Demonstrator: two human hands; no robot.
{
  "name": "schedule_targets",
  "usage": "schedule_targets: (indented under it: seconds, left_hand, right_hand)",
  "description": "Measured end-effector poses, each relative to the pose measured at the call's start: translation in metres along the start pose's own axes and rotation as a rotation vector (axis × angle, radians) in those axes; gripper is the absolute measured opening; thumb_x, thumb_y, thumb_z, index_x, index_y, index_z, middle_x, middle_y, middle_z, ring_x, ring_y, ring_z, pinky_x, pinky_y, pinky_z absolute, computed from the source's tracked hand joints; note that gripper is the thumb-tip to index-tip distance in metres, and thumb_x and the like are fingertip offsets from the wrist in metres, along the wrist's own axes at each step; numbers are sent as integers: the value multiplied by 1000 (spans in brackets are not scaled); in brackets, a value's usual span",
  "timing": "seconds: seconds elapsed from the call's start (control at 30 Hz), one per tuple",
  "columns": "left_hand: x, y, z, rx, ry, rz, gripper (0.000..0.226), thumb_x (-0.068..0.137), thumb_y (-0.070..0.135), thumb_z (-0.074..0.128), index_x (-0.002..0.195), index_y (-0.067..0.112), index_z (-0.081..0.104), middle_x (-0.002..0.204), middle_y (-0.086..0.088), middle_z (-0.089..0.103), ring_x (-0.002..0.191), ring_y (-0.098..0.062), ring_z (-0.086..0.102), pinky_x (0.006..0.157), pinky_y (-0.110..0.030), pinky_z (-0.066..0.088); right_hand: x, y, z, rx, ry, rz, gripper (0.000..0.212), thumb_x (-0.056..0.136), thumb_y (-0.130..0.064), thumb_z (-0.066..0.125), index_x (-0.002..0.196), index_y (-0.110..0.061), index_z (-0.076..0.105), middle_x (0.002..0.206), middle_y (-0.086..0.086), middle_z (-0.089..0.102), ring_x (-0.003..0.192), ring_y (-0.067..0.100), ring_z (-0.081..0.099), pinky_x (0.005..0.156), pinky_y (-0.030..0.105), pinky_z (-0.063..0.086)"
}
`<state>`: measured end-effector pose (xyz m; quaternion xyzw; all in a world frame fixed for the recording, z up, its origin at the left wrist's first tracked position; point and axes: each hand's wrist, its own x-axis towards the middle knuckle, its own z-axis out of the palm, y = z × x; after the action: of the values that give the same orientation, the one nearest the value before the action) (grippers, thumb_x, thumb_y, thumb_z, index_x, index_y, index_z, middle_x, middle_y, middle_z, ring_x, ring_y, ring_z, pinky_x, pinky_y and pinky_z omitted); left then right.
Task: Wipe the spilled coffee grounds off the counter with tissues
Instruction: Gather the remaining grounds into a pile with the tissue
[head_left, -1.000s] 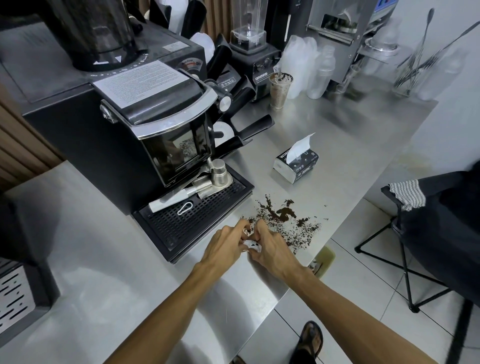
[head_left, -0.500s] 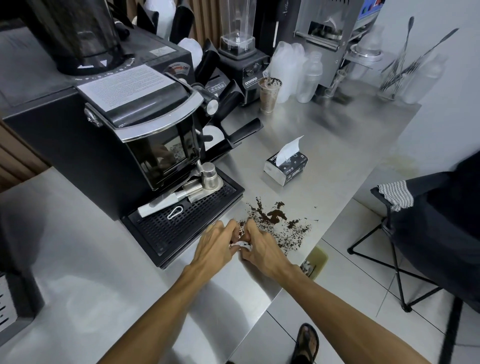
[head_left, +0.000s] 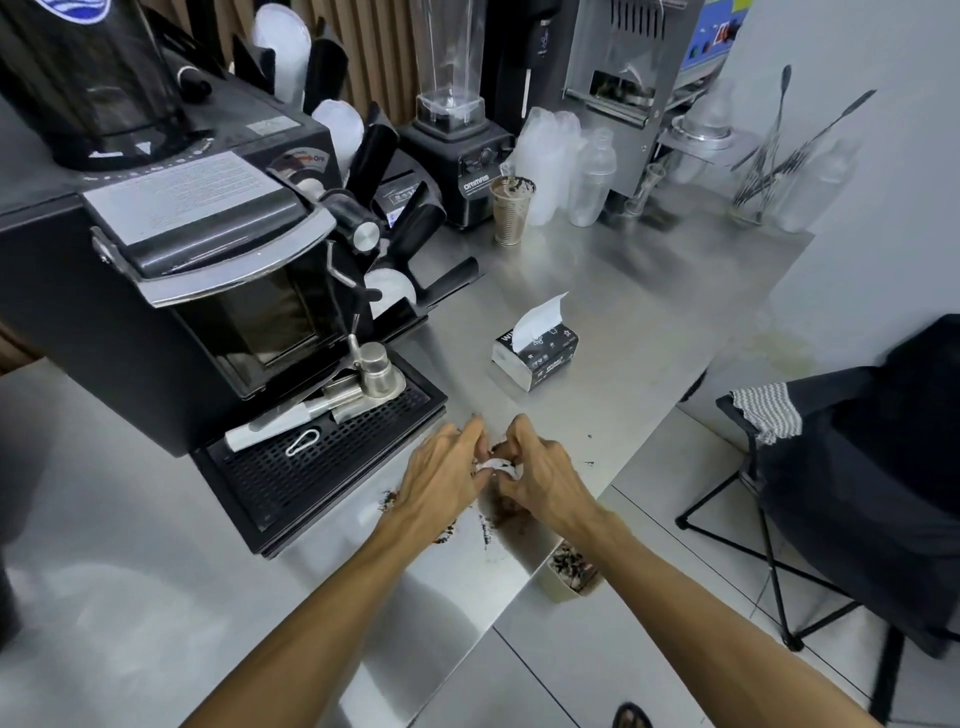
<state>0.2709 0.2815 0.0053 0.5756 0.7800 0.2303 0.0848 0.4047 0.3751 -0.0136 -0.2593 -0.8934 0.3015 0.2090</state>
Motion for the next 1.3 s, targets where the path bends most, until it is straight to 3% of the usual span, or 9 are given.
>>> schedule_targets:
  seconds: [0.2, 0.33, 0.5, 0.6, 0.73, 0.83, 1.0, 1.1, 1.3]
  left_hand:
    - [32, 57, 36, -7, -31, -2, 43, 81, 30, 75, 92, 30, 33, 83, 6, 61, 67, -15, 59, 56, -28, 47]
    - [50, 107, 61, -4, -7, -3, 39, 82, 31, 73, 92, 28, 35, 82, 4, 63, 66, -18, 57, 58, -28, 42]
    - [63, 164, 96, -5, -20, -52, 36, 82, 26, 70, 93, 26, 36, 72, 4, 61, 64, -21, 58, 61, -38, 50]
    - [69, 189, 121, 0, -3, -83, 34, 84, 25, 69, 94, 25, 37, 71, 6, 59, 60, -21, 53, 58, -34, 48]
    - [76, 216, 154, 29, 7, -129, 29, 89, 32, 67, 100, 20, 43, 78, 4, 62, 63, -18, 47, 59, -29, 33]
    - [79, 224, 180, 44, -35, -141, 28, 90, 32, 65, 105, 19, 45, 82, 0, 67, 67, -24, 59, 56, -30, 38]
    - [80, 212, 242, 115, -107, -109, 28, 89, 16, 60, 113, 14, 46, 86, -5, 65, 70, -26, 64, 59, -35, 54]
    - [81, 180, 307, 134, -93, -97, 28, 88, 13, 62, 113, 15, 48, 88, -4, 67, 66, -24, 65, 55, -33, 54]
    - [71, 81, 478, 161, -129, -208, 20, 91, 20, 64, 110, 21, 62, 101, 0, 69, 91, -20, 67, 71, -31, 50]
  right_hand:
    - [-13, 50, -57, 62, -18, 6, 48, 79, -12, 68, 90, -25, 23, 82, 8, 65, 61, 34, 53, 54, 45, 50]
    - [-27, 83, -101, 97, -40, -17, 40, 81, -26, 64, 89, -20, 25, 82, 5, 69, 62, 28, 55, 55, 35, 50]
    - [-41, 143, -135, 33, -70, 9, 48, 73, -7, 65, 86, -26, 22, 79, 8, 65, 57, 28, 42, 51, 45, 43]
    - [-50, 171, -153, 25, -99, -11, 49, 73, -4, 67, 87, -24, 25, 80, 5, 63, 55, 23, 45, 48, 38, 42]
    - [-64, 202, -167, 32, -106, -16, 43, 73, -3, 65, 86, -20, 28, 66, -10, 45, 49, 10, 39, 44, 17, 31]
    - [-73, 228, -167, 42, -136, 11, 34, 77, -17, 60, 87, -23, 27, 77, 5, 61, 58, 22, 53, 49, 33, 44]
    - [-81, 276, -138, 9, -196, 85, 44, 81, -11, 63, 85, -28, 22, 87, 10, 65, 63, 31, 51, 55, 40, 46]
    - [-83, 324, -93, -35, -218, 64, 47, 83, -15, 66, 85, -29, 21, 86, 9, 64, 66, 29, 52, 57, 33, 43]
    - [-105, 456, 54, -22, -279, 59, 43, 83, -16, 70, 86, -24, 28, 79, 1, 57, 67, 26, 51, 57, 36, 42]
